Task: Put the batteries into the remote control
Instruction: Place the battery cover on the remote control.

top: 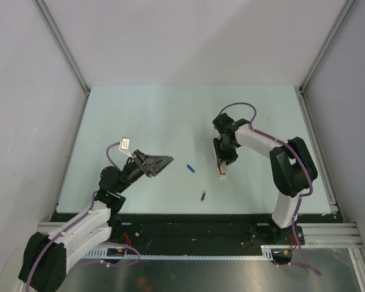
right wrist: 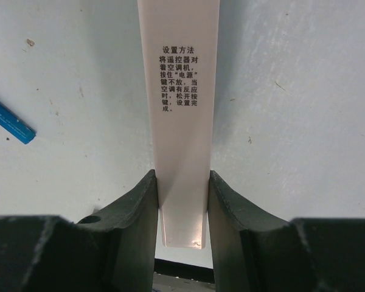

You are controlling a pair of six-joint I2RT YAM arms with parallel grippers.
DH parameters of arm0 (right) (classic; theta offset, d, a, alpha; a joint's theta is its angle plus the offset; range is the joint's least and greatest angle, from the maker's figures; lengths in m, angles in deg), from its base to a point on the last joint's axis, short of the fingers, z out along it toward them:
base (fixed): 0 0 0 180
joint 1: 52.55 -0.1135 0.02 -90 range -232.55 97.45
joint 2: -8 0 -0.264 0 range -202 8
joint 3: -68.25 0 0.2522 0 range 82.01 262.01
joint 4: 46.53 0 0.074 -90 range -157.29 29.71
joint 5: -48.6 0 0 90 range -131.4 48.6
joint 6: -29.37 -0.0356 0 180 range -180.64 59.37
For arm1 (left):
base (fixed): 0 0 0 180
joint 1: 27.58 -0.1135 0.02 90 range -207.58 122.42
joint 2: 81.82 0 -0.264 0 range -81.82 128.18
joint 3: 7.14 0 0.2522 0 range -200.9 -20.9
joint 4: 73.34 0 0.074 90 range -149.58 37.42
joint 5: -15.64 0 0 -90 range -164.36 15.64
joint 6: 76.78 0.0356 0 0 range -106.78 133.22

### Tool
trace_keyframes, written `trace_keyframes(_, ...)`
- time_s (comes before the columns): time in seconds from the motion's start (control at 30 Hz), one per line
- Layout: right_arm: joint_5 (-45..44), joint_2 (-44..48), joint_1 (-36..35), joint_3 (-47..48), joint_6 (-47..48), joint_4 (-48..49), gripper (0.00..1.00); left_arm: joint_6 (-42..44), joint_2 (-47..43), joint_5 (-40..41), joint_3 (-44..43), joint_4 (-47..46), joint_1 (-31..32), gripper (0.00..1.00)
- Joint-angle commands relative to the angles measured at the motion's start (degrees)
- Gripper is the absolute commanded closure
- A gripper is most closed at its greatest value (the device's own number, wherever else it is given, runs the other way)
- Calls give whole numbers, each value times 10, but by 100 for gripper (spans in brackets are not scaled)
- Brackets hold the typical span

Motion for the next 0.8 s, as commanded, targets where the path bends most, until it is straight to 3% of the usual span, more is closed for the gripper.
trace_keyframes(0.0, 9, -3, 3, 19, -13, 12, 80, 12, -9, -1, 3, -7, 3, 20)
trace_keyframes(0.77, -5, -10, 2, -1, -16, 21, 75, 14, -7, 1, 4, -5, 4, 20)
